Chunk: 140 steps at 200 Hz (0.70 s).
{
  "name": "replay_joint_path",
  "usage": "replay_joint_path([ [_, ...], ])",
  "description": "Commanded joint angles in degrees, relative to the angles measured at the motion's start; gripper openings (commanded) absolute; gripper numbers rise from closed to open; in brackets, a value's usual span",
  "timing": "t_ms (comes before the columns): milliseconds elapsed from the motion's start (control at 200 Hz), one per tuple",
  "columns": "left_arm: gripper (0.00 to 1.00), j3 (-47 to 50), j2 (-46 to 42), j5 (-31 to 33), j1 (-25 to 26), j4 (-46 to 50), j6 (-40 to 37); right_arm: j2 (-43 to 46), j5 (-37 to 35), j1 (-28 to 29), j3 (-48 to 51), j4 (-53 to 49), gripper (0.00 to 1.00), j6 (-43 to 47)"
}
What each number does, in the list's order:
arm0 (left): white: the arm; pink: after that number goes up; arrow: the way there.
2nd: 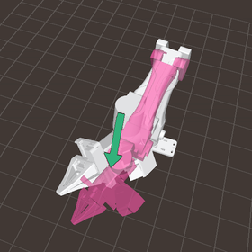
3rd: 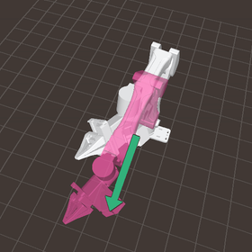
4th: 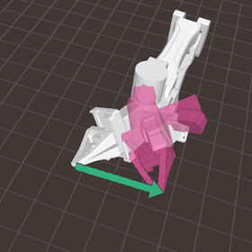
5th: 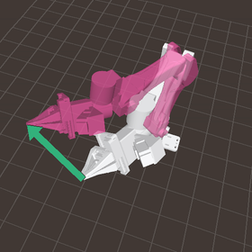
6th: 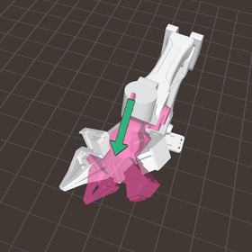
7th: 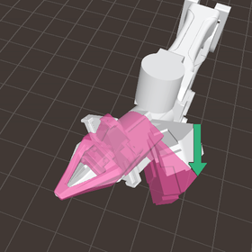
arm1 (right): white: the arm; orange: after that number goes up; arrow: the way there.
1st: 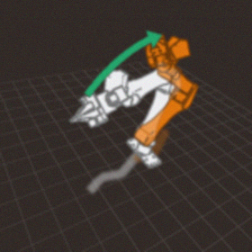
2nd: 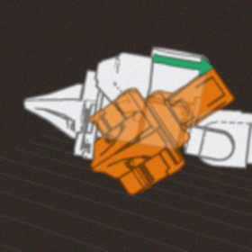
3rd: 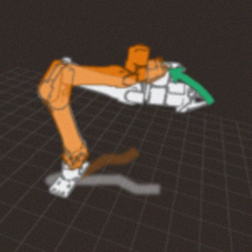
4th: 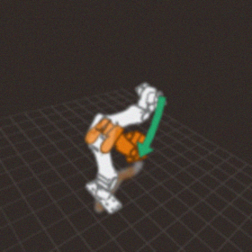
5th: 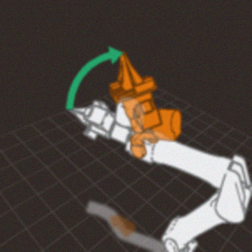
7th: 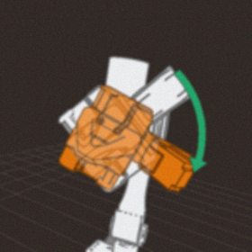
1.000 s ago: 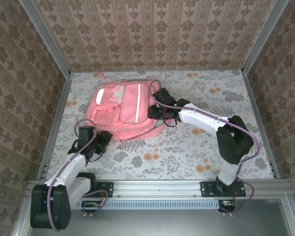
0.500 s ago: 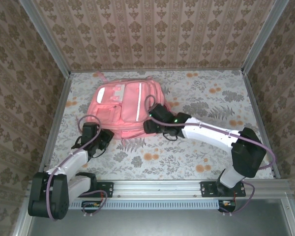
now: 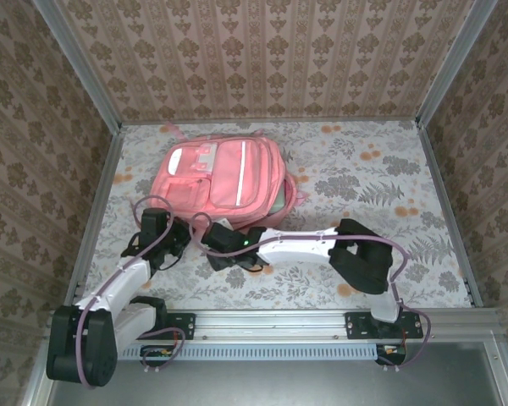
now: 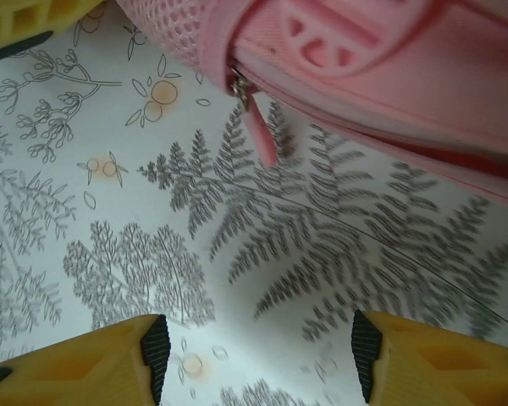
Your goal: Pack the student bag
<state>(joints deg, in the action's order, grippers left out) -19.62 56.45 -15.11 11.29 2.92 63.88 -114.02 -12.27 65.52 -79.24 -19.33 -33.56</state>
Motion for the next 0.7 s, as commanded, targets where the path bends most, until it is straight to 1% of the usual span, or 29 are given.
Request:
replay_joint_path([
  [0, 0.00, -0.8, -2.0, 0.3, 0.4, 2.9, -0.2, -3.2, -4.8, -0.2, -3.3, 1.9, 0.58, 1.2],
  [150, 0.00, -0.6, -2.0, 0.1, 0.8, 3.1, -0.1, -6.1, -7.2, -0.2, -3.9, 4.5, 0.50, 1.5],
  [255, 0.00, -0.7, -1.4, 0.2, 1.0, 3.0, -0.1, -7.4, -8.8, -0.2, -3.6, 7.3, 0.46, 2.2],
  [335, 0.00, -1.0, -0.9, 0.3, 1.2, 3.0, -0.1, -8.8, -9.8, -0.4, -4.4, 8.3, 0.46, 3.0],
  [510, 0.00, -1.8, 0.0, 0.7, 2.0, 3.5, 0.1, -11.7, -9.7, -0.9, -6.9, 10.4, 0.44, 4.1],
  [630, 0.00, -2.2, 0.4, 1.3, 2.6, 3.7, 0.2, -12.8, -10.3, -1.1, -8.3, 11.0, 0.38, 4.4],
  [655, 0.00, -2.3, 0.6, 1.4, 2.8, 3.8, 0.3, -13.0, -10.2, -1.2, -8.3, 11.3, 0.35, 4.5],
  [695, 0.00, -2.4, 0.9, 1.5, 2.9, 3.7, 0.4, -13.0, -10.5, -1.2, -8.4, 11.4, 0.24, 4.7],
])
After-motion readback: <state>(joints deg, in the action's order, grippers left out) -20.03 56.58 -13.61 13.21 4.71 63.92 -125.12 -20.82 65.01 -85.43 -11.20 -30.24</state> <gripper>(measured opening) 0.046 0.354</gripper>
